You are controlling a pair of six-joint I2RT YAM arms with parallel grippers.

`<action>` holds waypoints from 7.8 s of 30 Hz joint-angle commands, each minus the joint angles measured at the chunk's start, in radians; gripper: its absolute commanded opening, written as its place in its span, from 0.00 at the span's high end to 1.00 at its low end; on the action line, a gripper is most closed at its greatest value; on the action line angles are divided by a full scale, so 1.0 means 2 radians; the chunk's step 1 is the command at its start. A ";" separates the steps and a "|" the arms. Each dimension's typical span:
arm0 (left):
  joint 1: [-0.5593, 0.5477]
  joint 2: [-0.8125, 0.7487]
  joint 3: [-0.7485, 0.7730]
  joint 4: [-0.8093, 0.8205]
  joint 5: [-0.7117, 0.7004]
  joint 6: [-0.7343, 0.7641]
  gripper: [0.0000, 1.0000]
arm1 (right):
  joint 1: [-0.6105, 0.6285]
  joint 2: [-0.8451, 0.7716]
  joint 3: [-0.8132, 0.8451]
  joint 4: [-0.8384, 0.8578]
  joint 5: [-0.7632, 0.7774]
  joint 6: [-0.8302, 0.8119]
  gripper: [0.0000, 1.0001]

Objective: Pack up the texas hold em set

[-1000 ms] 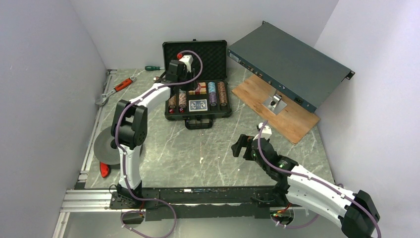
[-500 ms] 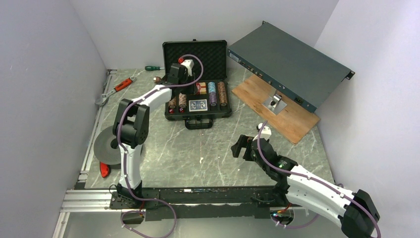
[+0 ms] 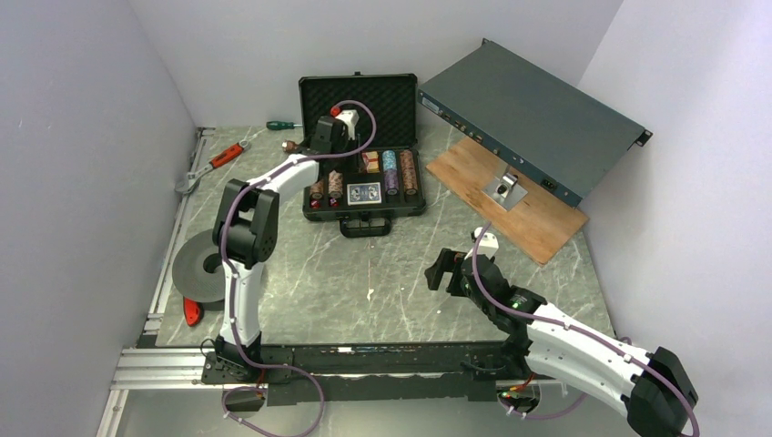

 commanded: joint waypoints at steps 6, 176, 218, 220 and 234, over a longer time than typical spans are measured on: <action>-0.014 0.027 0.050 -0.006 0.001 0.010 0.63 | -0.001 0.000 -0.002 0.022 0.001 0.004 0.01; -0.006 -0.782 -0.466 -0.180 -0.147 0.088 0.24 | -0.074 0.575 0.382 -0.002 0.010 0.110 1.00; -0.001 -0.734 -0.418 -0.186 -0.135 0.096 0.24 | -0.012 0.172 0.073 -0.128 0.095 0.180 0.81; -0.001 -0.727 -0.409 -0.175 -0.134 0.095 0.23 | -0.012 0.177 0.078 -0.130 0.099 0.177 0.74; 0.000 -0.549 -0.196 -0.197 -0.149 0.076 0.22 | -0.012 0.102 0.109 -0.152 0.096 0.110 0.27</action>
